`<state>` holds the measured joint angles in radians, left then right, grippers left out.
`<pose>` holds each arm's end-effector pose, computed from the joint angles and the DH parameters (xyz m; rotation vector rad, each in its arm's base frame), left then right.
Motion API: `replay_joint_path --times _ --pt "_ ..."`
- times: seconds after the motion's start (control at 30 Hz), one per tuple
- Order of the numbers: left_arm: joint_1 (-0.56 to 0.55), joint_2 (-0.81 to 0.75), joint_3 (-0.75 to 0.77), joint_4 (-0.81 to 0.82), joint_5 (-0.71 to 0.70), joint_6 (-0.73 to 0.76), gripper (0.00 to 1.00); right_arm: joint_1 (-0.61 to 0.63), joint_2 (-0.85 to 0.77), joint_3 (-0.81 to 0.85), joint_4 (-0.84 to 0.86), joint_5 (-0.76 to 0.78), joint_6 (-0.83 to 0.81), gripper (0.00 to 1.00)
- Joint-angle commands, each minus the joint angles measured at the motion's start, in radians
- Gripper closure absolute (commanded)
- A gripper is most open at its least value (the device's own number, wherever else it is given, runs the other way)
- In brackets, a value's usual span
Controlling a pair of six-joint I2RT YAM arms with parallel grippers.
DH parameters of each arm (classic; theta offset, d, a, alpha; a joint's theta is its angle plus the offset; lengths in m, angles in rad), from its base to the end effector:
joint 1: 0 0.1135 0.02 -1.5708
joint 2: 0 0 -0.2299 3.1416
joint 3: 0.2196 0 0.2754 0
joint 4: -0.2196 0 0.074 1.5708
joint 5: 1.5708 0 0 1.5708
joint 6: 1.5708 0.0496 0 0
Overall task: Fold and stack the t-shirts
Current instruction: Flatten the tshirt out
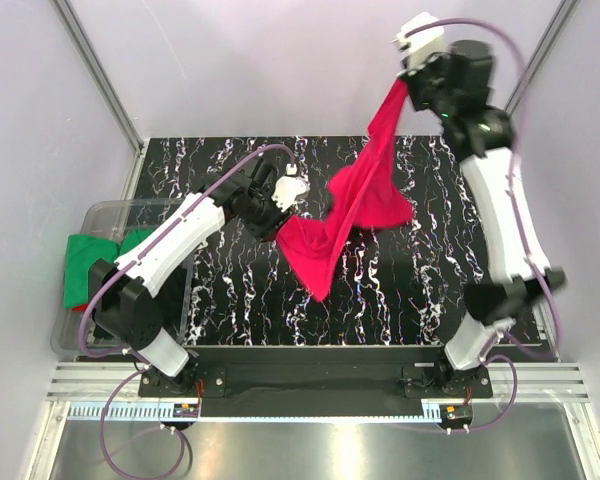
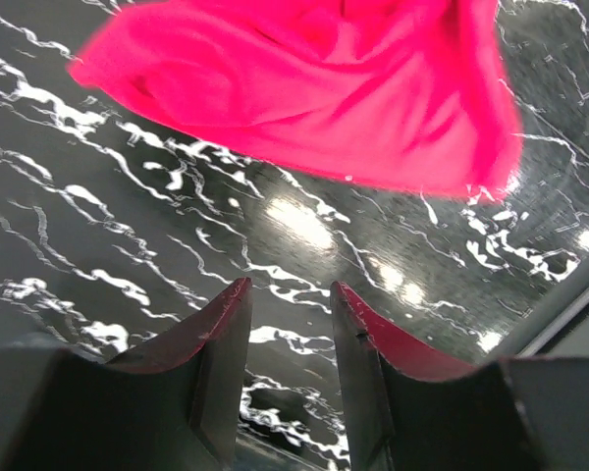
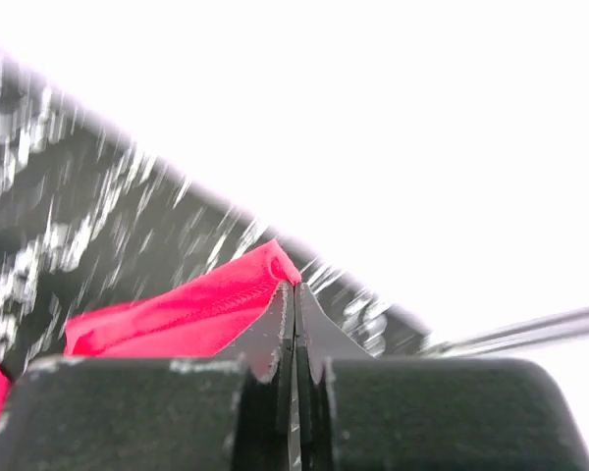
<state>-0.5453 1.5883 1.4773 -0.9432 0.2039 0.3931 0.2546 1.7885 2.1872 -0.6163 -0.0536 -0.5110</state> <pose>0.3012 -0.1945 0.2666 1.2499 2.3086 -0.3204 0.4006 0.1070 0.4709 -0.7042 1.6458 -0.1362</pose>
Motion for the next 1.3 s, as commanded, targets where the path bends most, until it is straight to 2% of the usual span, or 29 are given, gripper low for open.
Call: replay_joint_path --times 0.0,0.13,0.27,0.33,0.37,0.47,0.57,0.77,0.83,1.0,1.13,1.27 --pt "0.002 -0.024 0.043 0.018 -0.021 0.023 0.58 0.0 -0.142 0.004 0.009 0.073 -0.023 1.0" --pt "0.002 -0.039 0.038 0.02 -0.018 0.026 0.58 0.0 -0.387 -0.234 0.027 0.142 -0.066 1.0" --pt "0.001 -0.05 0.014 0.023 -0.02 0.029 0.57 -0.003 -0.605 -0.633 0.052 0.26 -0.127 1.0" --pt "0.001 -0.047 0.003 0.026 -0.014 0.029 0.57 -0.012 -0.709 -0.761 0.05 0.302 -0.132 1.0" --pt "0.002 -0.042 0.003 0.029 -0.011 0.027 0.57 -0.012 -0.742 -0.887 0.052 0.307 -0.133 1.0" --pt "0.002 -0.005 0.023 0.029 -0.001 0.02 0.56 -0.014 -0.83 -1.083 0.053 0.33 -0.129 1.0" --pt "-0.002 0.053 0.07 0.03 0.038 0.032 0.54 -0.023 -0.845 -1.173 0.056 0.339 -0.112 1.0" --pt "-0.094 0.312 0.26 0.109 0.037 0.041 0.47 -0.093 -0.739 -1.156 0.171 0.327 -0.09 1.0" --pt "-0.13 0.439 0.375 0.133 0.013 0.035 0.46 -0.112 -0.683 -1.117 0.19 0.328 -0.103 1.0" --pt "-0.139 0.703 0.615 0.149 0.015 -0.014 0.44 -0.175 -0.592 -0.963 0.19 0.314 -0.109 1.0" --pt "-0.139 0.835 0.783 0.168 -0.01 -0.033 0.43 -0.187 -0.572 -0.92 0.19 0.307 -0.103 1.0" --pt "-0.139 0.897 0.822 0.205 -0.047 -0.039 0.48 -0.187 -0.577 -0.917 0.175 0.31 -0.08 1.0"
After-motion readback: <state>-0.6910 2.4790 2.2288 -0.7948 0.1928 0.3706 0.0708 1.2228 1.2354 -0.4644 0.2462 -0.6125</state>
